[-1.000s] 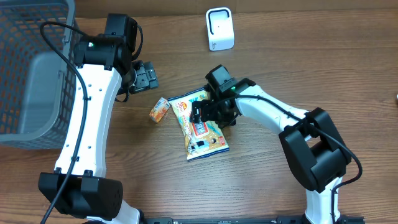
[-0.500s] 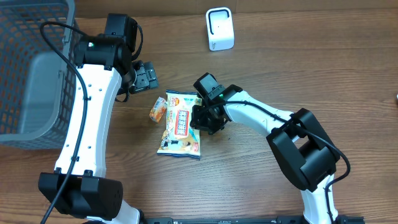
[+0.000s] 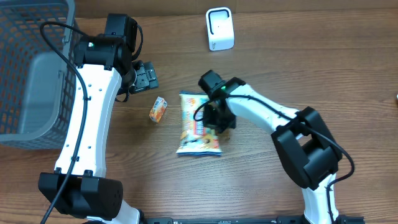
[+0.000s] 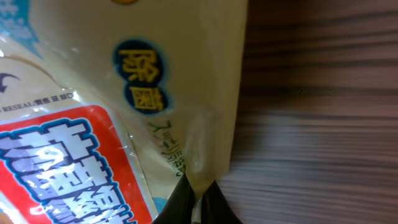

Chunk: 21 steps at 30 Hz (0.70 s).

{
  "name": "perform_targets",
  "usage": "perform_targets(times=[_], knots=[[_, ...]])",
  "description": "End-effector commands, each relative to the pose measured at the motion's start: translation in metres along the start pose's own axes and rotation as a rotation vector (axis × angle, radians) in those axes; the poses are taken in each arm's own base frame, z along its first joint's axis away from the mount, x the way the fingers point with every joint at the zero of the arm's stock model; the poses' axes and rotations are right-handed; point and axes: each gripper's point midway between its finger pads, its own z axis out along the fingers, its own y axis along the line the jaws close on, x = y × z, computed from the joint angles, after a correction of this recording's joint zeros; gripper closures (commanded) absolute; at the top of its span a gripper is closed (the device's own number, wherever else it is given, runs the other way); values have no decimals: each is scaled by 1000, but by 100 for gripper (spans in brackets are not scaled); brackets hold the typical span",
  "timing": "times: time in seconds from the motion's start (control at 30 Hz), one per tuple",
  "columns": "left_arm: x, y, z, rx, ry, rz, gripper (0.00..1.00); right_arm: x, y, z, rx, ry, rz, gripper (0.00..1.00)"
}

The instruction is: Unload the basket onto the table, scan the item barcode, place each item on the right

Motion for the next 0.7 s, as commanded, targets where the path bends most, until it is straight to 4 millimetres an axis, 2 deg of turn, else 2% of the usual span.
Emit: perform_targets(times=[0.0, 0.07, 0.1, 0.17, 0.2, 0.23, 0.43, 0.67], knots=[[-2, -1, 0, 2, -3, 11, 0, -34, -32, -35, 122, -183, 43, 96], [-2, -1, 0, 2, -3, 11, 0, -32, -29, -42, 102, -177, -2, 96], [-2, -1, 0, 2, -3, 11, 0, -30, -26, -44, 88, -167, -32, 87], [-2, -1, 0, 2, -3, 11, 0, -27, -21, -43, 60, -145, -86, 30], [-2, -1, 0, 2, -3, 11, 0, -26, -18, -43, 47, -138, -105, 10], [-2, -1, 0, 3, -3, 11, 0, -25, -17, -43, 40, -136, -108, 2], [-2, -1, 0, 2, -3, 11, 0, -33, 6, -41, -72, -160, -95, 0], [-2, -1, 0, 2, -3, 11, 0, -36, 1, -18, -67, -169, 42, 0]])
